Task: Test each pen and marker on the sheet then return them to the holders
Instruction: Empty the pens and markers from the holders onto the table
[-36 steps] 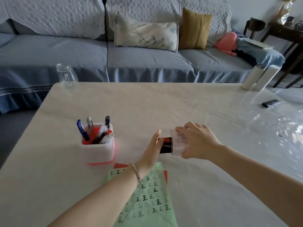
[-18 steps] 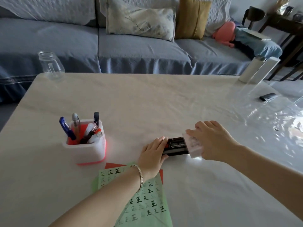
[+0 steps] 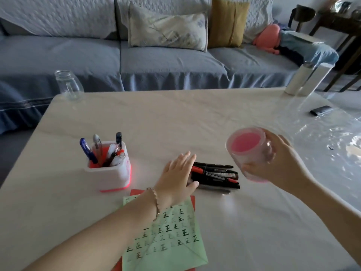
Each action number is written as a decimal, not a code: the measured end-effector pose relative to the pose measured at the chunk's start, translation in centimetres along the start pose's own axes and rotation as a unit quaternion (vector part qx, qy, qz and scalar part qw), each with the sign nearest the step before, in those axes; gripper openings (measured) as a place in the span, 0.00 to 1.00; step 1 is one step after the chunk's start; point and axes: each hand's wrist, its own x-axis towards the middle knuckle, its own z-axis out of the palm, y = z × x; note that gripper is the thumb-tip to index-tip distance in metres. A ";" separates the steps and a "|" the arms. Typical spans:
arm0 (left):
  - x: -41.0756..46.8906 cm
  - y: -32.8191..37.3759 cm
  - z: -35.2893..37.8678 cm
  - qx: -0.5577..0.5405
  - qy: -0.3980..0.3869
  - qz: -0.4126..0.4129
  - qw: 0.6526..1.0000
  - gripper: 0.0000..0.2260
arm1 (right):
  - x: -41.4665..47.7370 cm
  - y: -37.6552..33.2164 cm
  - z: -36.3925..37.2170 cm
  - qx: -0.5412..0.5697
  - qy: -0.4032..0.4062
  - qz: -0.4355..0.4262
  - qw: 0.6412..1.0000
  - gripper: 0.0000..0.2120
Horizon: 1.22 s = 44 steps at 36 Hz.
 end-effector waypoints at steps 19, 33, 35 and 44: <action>-11.9 -10.8 -6.9 -0.340 0.291 -0.245 0.860 0.51 | 3.4 -11.2 17.5 0.310 -0.106 0.083 0.941 0.43; -10.1 -12.0 -9.1 -0.445 0.239 -0.093 0.858 0.24 | -0.5 -11.6 16.4 0.153 -0.067 0.002 0.986 0.51; -11.0 -11.4 -8.9 -0.443 0.250 -0.104 0.855 0.31 | -2.0 -12.4 15.1 0.173 -0.059 -0.059 0.981 0.47; -13.3 -5.8 -8.8 -0.516 0.177 -0.016 0.838 0.35 | -4.3 -13.1 12.1 0.190 -0.214 -0.155 0.946 0.54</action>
